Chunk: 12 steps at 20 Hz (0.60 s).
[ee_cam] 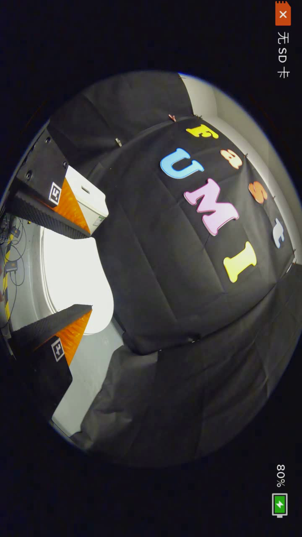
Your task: Open the toilet lid.
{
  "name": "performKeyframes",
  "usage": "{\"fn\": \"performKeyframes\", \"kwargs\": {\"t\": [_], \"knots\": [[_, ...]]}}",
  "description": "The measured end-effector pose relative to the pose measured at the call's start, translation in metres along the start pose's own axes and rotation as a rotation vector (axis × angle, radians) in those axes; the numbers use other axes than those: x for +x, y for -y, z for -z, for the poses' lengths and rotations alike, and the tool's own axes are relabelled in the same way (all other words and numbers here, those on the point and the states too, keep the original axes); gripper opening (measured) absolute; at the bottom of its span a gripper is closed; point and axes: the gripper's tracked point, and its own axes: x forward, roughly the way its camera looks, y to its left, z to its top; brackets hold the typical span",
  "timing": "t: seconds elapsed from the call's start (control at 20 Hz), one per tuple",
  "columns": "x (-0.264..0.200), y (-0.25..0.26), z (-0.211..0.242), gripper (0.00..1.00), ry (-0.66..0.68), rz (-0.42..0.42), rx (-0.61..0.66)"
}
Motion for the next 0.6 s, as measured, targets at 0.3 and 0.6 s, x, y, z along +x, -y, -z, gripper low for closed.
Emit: {"fn": "performKeyframes", "kwargs": {"t": [0.3,0.6], "knots": [[0.039,0.07,0.046,0.99,-0.097,0.069,0.111],[0.07,0.124,0.094,0.99,-0.211,0.114,0.195]]}}
